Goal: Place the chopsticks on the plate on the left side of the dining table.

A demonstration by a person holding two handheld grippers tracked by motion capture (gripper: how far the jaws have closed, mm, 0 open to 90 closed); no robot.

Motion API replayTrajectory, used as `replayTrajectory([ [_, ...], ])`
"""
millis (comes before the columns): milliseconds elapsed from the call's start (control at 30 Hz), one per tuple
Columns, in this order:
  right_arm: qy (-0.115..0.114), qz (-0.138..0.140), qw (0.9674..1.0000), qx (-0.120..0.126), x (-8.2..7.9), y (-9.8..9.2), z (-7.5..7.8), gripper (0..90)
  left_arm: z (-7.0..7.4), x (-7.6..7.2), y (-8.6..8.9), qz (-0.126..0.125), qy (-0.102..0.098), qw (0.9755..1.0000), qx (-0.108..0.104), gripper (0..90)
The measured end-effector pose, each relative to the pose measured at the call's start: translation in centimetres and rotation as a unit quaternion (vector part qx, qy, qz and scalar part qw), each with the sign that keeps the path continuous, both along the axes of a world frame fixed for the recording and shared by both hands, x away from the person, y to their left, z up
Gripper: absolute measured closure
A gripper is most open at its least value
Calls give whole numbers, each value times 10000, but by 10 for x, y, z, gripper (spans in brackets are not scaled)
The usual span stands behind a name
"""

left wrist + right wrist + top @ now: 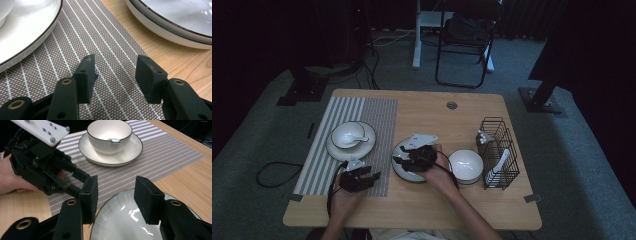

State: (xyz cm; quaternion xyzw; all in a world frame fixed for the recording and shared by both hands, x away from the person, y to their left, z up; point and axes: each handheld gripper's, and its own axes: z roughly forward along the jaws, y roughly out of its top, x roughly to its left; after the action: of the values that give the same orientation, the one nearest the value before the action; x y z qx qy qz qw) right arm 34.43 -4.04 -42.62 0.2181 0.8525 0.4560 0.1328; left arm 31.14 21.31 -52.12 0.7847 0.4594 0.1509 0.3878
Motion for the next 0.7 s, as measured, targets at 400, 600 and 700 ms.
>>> replayTrajectory([
  [400, -4, -144, 9999, 86, -16, -14, -12, 532, 5, -2, -4, -31, -83, 10000, -6, 521],
  [600, -68, -262, 9996, 104, -24, -21, -19, 514, 9, -3, -7, -97, -96, 9999, 9, 529],
  [700, -16, -316, 9994, 165, -28, -26, -22, 514, 13, -3, -9, -116, -155, 9998, -22, 529],
])
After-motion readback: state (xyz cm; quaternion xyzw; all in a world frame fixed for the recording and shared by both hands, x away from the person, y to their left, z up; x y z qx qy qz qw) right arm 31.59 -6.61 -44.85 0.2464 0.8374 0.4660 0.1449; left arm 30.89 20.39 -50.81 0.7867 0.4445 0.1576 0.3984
